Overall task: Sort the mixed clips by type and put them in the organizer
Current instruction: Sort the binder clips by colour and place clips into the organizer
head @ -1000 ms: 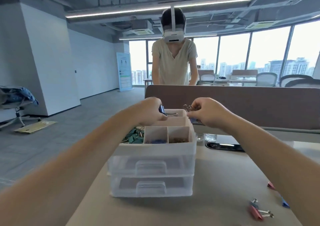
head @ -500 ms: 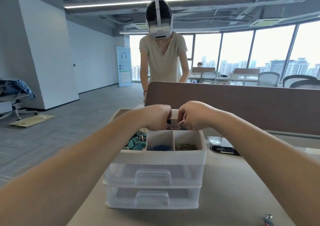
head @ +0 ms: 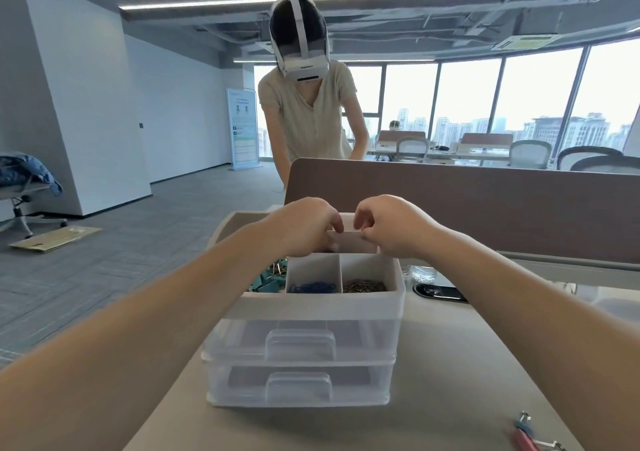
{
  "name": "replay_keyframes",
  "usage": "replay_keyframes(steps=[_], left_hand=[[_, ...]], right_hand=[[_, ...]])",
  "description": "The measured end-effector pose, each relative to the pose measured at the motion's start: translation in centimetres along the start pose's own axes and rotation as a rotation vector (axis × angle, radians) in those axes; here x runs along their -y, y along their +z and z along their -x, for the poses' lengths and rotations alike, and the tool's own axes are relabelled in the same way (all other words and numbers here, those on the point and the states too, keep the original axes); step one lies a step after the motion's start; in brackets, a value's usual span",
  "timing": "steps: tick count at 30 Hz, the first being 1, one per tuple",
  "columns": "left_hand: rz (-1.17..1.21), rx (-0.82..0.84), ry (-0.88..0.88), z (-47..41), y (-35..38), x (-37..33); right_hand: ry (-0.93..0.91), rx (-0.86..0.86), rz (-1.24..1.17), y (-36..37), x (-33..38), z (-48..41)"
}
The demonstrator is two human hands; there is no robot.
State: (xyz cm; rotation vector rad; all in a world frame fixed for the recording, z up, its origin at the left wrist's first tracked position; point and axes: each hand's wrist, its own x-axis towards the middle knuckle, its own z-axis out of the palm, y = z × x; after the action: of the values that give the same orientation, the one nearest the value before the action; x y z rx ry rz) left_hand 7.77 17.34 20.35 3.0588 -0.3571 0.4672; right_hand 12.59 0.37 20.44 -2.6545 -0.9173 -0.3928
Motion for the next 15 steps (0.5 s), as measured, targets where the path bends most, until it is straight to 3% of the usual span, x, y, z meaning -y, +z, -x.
replay_keyframes(steps=[4,8,15], left_hand=[[0.128,-0.158,-0.024,1.0,-1.5,-1.6],[0.274,-0.233,0.073,2.6,-2.5,-6.6],[0.498,-0.118,0.223,3.9,1.0,-16.8]], right_hand=[[0.029,-0.090,-0.100,-0.8,-1.0,1.9],[0.110,-0.114,-0.176,-2.2,-2.5,6.2],[0.277,0.038,-0.061,-3.5,-8.7,16.7]])
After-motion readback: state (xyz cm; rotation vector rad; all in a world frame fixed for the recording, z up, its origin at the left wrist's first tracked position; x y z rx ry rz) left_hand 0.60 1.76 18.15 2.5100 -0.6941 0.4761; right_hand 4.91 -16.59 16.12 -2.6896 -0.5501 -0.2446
